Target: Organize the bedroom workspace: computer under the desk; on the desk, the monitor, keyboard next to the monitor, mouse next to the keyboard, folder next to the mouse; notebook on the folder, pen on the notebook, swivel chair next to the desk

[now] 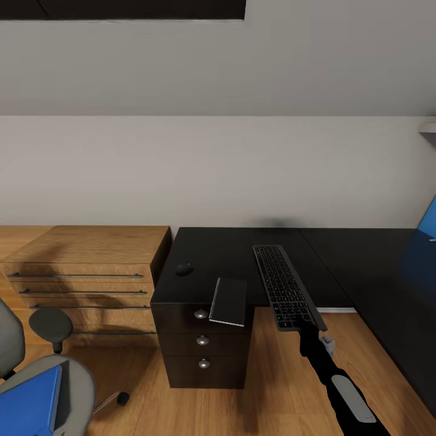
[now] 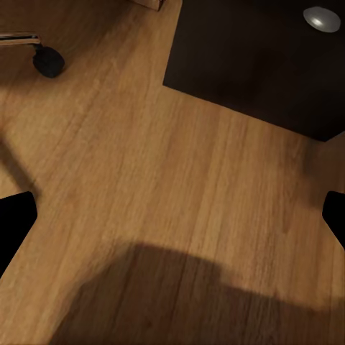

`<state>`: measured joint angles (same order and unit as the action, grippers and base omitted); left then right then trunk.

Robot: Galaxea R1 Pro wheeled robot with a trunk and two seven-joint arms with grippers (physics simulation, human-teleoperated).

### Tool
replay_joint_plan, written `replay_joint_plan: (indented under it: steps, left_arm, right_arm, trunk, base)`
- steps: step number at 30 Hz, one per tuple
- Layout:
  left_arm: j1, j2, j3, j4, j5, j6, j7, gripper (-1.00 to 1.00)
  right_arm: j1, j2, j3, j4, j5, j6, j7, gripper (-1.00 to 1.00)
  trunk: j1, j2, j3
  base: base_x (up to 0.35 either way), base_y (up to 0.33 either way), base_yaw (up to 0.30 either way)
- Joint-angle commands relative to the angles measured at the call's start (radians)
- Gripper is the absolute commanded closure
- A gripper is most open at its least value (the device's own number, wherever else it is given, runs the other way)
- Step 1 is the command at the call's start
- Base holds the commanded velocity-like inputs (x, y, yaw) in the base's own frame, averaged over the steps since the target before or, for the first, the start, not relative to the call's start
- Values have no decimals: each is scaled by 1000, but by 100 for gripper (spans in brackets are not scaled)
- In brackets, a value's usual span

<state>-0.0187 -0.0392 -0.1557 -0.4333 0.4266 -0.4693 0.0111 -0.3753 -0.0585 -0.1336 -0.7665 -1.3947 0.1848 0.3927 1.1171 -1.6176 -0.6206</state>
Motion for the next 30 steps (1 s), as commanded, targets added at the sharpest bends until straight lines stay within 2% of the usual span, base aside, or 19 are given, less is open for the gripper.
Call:
replay_joint_plan:
  steps: [1, 24, 30]
  left_arm:
    - [-1, 1, -8, 1, 11, -5, 1, -100]
    - [-1, 1, -8, 2, 11, -5, 1, -100]
    - [0, 1, -6, 36, 11, -5, 1, -100]
  right_arm:
    - [-1, 0, -3, 1, -10, 9, 2, 100]
    - [-1, -2, -4, -2, -10, 9, 2, 100]
    - [-1, -5, -4, -3, -10, 8, 2, 100]
  trunk:
    - [-4, 7, 2]
    - [-92, 168, 74]
    - [-115, 210, 93]
  base:
    - [0, 0, 0]
    - [0, 0, 0]
    - [0, 0, 0]
